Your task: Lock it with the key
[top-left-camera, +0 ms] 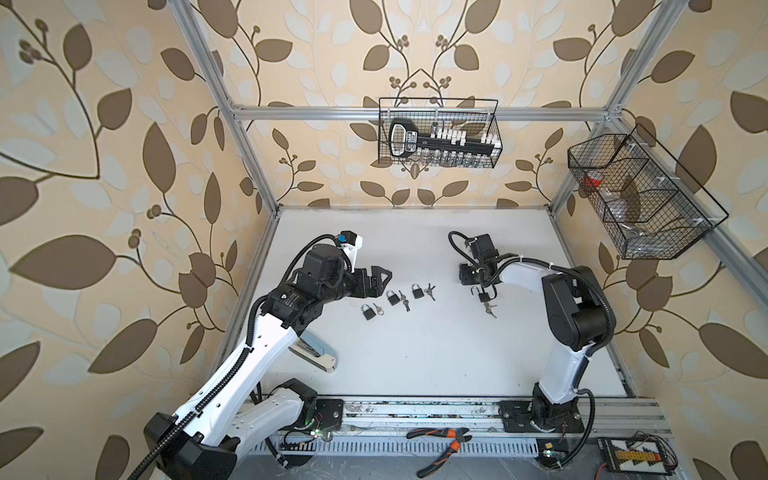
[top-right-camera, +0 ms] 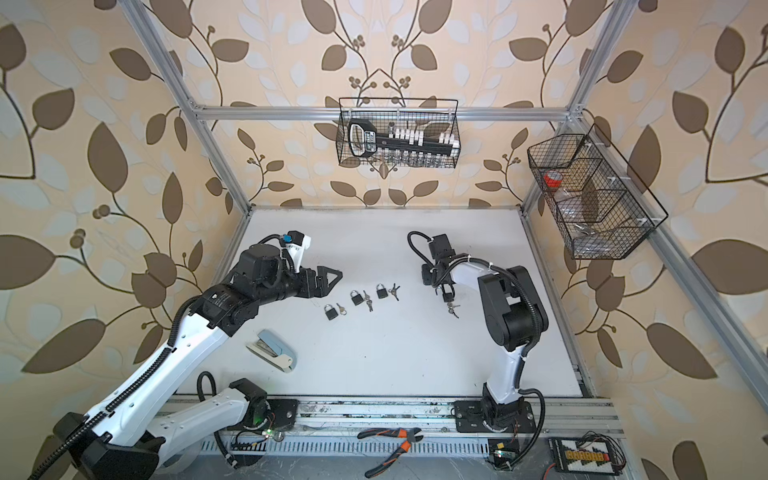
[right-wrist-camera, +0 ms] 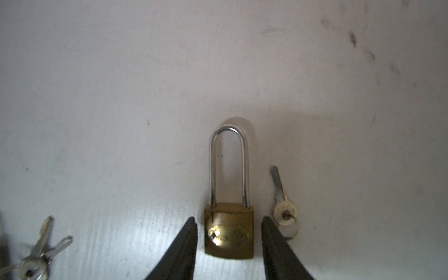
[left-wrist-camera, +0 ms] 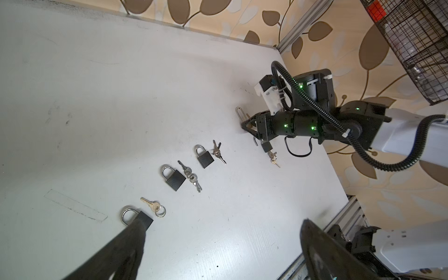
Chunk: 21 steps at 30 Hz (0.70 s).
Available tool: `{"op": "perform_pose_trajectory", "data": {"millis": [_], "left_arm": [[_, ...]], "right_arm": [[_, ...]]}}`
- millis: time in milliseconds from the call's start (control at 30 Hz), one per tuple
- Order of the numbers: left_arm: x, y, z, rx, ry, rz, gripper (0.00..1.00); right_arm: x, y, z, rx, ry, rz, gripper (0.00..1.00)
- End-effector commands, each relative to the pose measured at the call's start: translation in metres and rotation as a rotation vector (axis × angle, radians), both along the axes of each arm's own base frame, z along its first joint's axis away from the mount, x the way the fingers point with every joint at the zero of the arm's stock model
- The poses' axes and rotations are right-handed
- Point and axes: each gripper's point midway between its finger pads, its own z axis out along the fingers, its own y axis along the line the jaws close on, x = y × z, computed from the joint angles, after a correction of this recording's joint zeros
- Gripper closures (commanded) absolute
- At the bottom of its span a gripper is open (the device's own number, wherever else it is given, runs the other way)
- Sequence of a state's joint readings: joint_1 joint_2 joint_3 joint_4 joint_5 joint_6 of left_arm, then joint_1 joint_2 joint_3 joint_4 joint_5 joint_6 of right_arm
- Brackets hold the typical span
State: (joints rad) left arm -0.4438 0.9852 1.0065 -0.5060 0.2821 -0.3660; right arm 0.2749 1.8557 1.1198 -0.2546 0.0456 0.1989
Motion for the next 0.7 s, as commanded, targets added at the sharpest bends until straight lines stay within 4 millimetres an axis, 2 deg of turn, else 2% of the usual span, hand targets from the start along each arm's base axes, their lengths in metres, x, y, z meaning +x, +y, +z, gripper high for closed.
{"op": "perform_pose_trajectory", "data": {"millis": [0,67,133,333,467,667], "left_arm": [[-0.007,-0.01,-0.001,-0.032,-0.008,-0.069,0.01],[-0.011,-0.023,-0.01,-0.048,0.009,-0.099,0.01],[-0.014,-0.038,-0.02,-0.034,0.016,-0.123,0.01],[-0.022,-0.098,-0.048,-0.042,0.067,-0.243,0.01],[-0.021,-0.125,-0.055,-0.059,0.097,-0.293,0.01],[-0.02,-0.137,-0.054,-0.075,0.101,-0.317,0.01]], "right_arm": [[-0.004,0.001,0.041,0.038,-0.103,-0.017,0.56],[-0.014,-0.01,0.053,0.033,-0.153,-0.085,0.58],[-0.029,-0.022,0.053,0.024,-0.166,-0.139,0.59],[-0.074,-0.045,0.023,0.009,-0.098,-0.215,0.6],[-0.076,-0.051,0.021,0.005,-0.072,-0.221,0.6],[-0.073,-0.046,0.011,0.005,0.008,-0.184,0.6]]}}
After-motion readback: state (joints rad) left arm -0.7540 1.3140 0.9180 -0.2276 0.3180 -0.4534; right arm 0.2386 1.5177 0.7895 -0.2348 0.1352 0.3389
